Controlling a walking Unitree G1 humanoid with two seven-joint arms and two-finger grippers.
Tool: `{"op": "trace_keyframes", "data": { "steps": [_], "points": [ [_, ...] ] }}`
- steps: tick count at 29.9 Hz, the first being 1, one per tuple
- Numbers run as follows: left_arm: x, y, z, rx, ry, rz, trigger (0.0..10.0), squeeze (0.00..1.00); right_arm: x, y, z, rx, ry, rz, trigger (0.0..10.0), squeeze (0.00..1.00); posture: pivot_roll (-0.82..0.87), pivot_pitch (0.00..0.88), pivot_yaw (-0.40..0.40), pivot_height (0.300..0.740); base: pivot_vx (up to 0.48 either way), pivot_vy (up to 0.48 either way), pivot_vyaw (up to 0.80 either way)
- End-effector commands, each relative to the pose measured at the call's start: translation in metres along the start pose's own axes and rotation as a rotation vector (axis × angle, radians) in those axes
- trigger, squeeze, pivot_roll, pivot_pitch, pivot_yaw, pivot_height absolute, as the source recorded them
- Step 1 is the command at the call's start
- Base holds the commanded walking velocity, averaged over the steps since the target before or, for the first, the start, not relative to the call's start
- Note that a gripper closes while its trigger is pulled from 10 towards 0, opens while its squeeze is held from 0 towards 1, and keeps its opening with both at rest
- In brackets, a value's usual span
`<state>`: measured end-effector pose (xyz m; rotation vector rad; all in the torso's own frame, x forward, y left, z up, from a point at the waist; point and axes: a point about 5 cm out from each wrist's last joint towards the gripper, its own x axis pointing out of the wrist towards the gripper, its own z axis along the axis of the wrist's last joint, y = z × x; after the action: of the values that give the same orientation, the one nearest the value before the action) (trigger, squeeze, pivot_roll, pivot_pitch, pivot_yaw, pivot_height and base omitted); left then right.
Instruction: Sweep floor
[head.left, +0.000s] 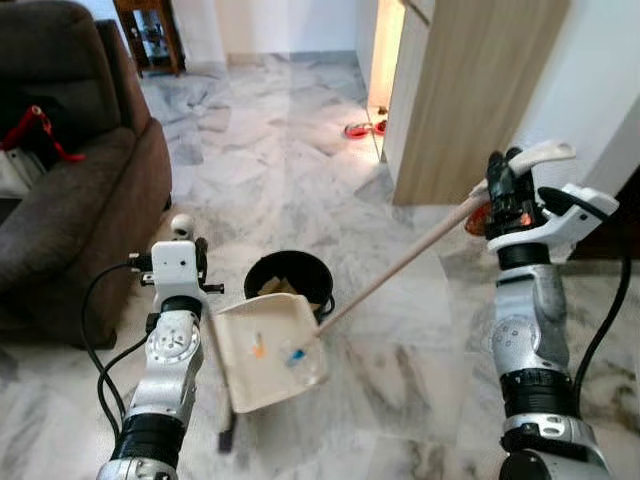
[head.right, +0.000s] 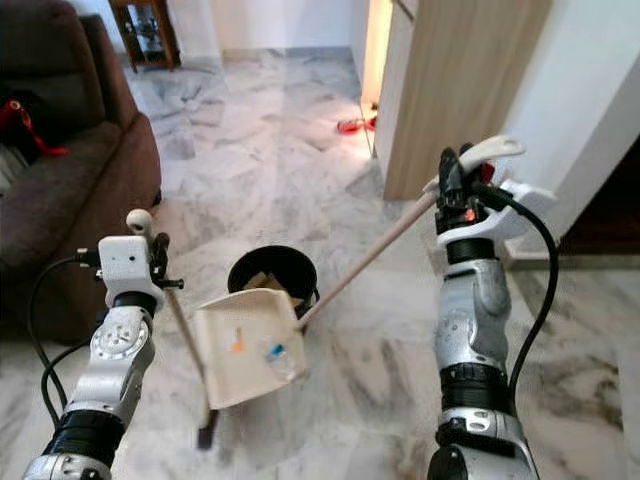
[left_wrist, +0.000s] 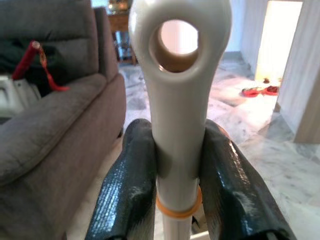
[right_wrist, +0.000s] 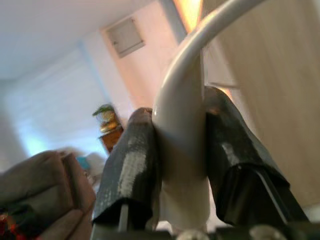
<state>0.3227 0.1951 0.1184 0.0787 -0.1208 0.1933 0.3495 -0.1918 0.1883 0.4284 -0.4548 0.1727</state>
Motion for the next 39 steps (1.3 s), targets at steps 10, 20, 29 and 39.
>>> {"op": "trace_keyframes", "data": {
  "steps": [10,20,29,39],
  "points": [
    [0.0043,-0.0032,0.0155,0.006,-0.072,-0.009,10.0,0.00,0.0076,0.0023,0.0153,0.044,-0.085,0.001,10.0,0.00,0.00,0.000,0.032,0.740,0.373,0.000,0.00],
    [0.0040,-0.0053,0.0154,0.000,-0.071,-0.014,10.0,0.00,0.0079,0.0022,0.0163,0.047,-0.084,0.002,10.0,0.00,0.00,0.000,0.031,0.740,0.375,0.000,0.00],
    [0.0037,-0.0060,0.0150,-0.006,-0.069,-0.016,10.0,0.00,0.0101,0.0048,0.0166,0.060,-0.085,0.012,10.0,0.00,0.00,0.000,0.028,0.740,0.376,0.000,0.00],
    [0.0031,-0.0074,0.0154,-0.003,-0.074,-0.025,10.0,0.00,0.0098,0.0059,0.0159,0.069,-0.080,0.020,10.0,0.00,0.00,0.000,0.026,0.740,0.377,0.000,0.00]
  ]
}}
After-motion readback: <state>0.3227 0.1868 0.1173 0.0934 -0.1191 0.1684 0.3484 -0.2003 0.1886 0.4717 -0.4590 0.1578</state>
